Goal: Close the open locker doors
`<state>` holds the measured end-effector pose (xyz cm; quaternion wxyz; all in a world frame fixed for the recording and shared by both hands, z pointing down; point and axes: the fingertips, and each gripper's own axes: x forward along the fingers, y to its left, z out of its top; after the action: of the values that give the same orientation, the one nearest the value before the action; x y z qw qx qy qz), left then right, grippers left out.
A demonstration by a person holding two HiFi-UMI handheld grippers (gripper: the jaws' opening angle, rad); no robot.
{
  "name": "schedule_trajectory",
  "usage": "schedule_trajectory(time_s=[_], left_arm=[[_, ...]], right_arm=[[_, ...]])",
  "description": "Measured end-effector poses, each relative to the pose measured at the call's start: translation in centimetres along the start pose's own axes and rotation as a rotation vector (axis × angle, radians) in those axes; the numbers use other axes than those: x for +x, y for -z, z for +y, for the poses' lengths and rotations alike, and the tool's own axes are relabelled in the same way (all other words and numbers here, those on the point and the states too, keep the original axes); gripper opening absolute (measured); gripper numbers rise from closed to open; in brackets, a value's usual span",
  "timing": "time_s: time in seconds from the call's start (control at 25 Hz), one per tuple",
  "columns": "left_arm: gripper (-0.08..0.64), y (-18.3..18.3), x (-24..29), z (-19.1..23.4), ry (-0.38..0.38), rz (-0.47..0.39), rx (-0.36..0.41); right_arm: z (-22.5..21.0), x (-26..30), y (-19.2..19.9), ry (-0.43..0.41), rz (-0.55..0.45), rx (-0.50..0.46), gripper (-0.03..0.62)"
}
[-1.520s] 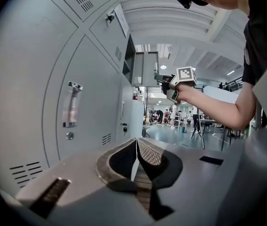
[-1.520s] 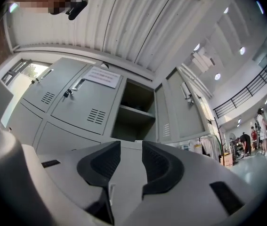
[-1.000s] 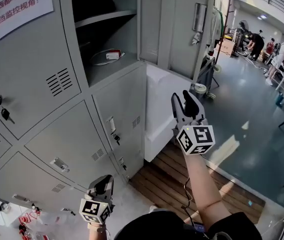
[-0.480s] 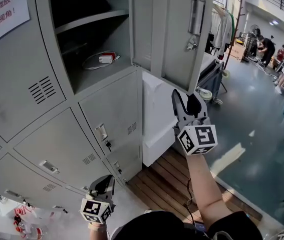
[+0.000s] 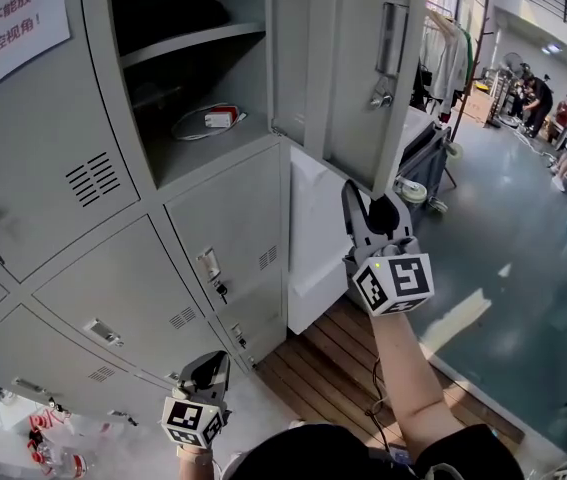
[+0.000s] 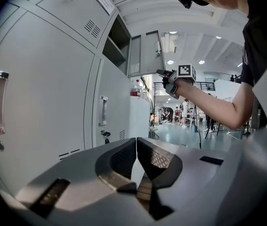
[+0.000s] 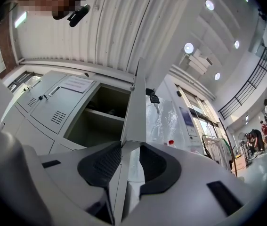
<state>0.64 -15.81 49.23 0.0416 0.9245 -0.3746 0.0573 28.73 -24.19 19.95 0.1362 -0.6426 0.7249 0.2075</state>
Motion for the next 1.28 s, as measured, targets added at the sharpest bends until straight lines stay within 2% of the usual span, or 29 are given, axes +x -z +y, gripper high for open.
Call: schedule_trajectory(time_s=[0.56, 0.92, 1.28], left_arm=[[0.023, -0.1, -3.7, 3.1, -0.002, -0.007, -0.016], [0.023, 1.0, -6.9, 5.8, -0.041, -0.003, -0.034], [0.023, 2.0, -10.4, 9.3, -0.122, 0.004, -0.056]], right_arm=[[7.1, -0.1, -1.1, -0.032, -0.009, -0.018, 0.123], [11.3, 1.0, -1.1, -0.042, -0.015, -0.046, 0.135], [16.1, 3.0, -0.7, -0.073, -0.018, -0.071, 0.175]])
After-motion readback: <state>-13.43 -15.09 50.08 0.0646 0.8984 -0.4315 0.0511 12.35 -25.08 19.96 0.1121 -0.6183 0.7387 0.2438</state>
